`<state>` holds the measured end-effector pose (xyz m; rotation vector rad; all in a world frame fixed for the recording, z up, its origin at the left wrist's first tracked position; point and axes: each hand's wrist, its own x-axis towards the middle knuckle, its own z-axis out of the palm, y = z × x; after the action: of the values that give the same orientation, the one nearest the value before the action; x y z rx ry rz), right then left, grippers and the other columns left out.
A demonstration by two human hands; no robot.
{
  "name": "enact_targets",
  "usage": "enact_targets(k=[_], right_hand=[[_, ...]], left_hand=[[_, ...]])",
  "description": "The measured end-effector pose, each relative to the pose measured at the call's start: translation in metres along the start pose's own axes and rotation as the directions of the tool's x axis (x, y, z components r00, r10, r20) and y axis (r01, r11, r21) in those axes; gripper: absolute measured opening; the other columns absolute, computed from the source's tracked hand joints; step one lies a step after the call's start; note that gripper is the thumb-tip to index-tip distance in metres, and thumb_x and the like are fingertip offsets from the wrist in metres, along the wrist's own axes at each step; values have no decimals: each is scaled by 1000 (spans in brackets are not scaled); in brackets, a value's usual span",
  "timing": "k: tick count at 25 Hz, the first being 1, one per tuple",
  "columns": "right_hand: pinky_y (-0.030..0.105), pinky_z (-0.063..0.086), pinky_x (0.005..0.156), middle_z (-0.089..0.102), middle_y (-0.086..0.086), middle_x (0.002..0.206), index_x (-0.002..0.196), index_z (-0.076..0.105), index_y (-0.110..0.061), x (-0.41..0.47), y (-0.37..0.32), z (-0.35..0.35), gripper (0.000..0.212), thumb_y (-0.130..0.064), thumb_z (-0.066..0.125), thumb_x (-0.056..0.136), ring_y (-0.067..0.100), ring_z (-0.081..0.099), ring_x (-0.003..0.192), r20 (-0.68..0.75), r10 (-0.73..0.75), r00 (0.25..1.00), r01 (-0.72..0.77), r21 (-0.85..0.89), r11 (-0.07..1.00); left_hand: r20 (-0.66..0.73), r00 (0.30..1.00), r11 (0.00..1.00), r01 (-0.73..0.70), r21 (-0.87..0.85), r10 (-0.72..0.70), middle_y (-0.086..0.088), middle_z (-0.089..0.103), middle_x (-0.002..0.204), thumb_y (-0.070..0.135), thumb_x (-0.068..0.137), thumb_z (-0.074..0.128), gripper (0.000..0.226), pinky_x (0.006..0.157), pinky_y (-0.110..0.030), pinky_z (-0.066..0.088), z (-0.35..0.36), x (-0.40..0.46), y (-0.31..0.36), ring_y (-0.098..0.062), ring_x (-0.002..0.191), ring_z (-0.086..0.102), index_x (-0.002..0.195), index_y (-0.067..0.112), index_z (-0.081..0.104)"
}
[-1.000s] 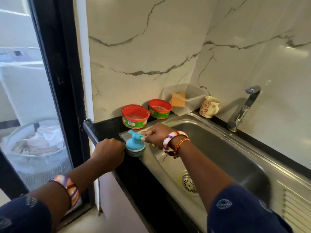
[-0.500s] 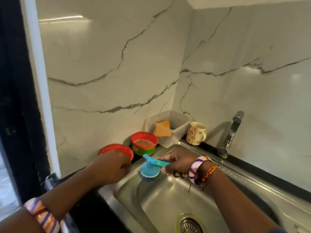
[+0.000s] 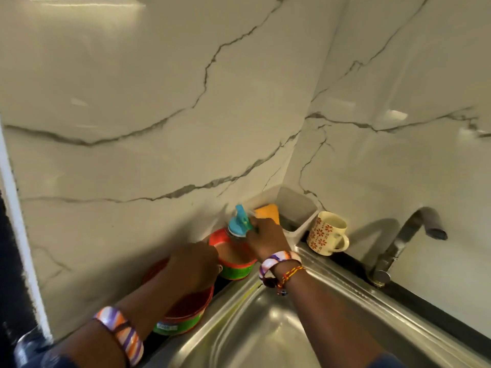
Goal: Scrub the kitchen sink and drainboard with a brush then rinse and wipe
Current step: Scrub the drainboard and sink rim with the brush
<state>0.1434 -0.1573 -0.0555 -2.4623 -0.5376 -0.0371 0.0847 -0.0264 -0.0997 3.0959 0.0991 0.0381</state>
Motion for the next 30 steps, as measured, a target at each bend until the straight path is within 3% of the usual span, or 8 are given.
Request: enact_targets(k=[3,6,9,14,17,20,25,30], right_hand=[[30,40,83,59,18,122,122,56,-4,6,1,21,35,-13,42,92,33,53,114,28,24,999,-23,-54,998],[27,37,68,64,17,99,105,65,-1,0,16,23,27,-14,47,91,31,59,102,56,38,998,-36,-32,999],[22,33,68,66,15,108,107,66,-5,-4,28,23,28,-15,45,91,29,60,100,68,80,994,-74,-81,994],[8,33,42,63,1,71,106,70,-6,7,25,1,26,-10,52,88,0,51,45,237,67,969,-66,-10,998],[21,39,58,68,15,88,105,69,-4,15,28,-3,28,-15,51,87,18,59,75,202,115,973,-89,-135,987],[18,32,51,65,12,96,110,67,-4,9,19,9,29,-15,54,86,18,50,71,202,92,975,-84,-50,995],[24,38,60,65,16,86,105,71,-5,11,30,2,29,-12,51,85,28,58,80,134,98,986,-87,-81,993],[17,32,40,52,-3,55,110,68,-7,-17,31,-5,27,-10,52,88,1,39,30,0,101,995,-98,230,968]], left_hand=[[-122,992,996,-50,-68,41,-2,61,118,38,93,41,31,90,-31,47,7,-3,3,-22,108,58,113,21,58],[-160,985,986,-92,-142,69,1,61,118,42,88,52,34,89,-28,46,3,2,10,-20,108,58,117,25,57],[-138,990,999,-36,-26,32,-2,62,116,40,87,57,36,87,-30,45,-2,13,21,-21,107,59,117,20,58],[-138,984,986,-98,137,117,-3,59,123,34,92,51,33,91,-27,42,-14,15,23,-23,114,56,122,22,57],[-266,955,981,-88,170,132,-7,69,97,43,72,73,38,73,-22,49,-23,17,25,-18,89,67,98,16,68],[-57,995,967,-71,247,88,-4,61,118,34,90,55,31,87,-30,44,-19,20,31,-22,109,59,116,17,58],[26,998,955,-59,290,54,-1,59,121,33,92,52,31,86,-31,45,-9,19,33,-21,111,58,119,18,56],[-148,984,968,-64,244,103,-4,60,118,21,93,43,25,84,-32,46,-22,-22,33,-24,108,58,113,15,59]])
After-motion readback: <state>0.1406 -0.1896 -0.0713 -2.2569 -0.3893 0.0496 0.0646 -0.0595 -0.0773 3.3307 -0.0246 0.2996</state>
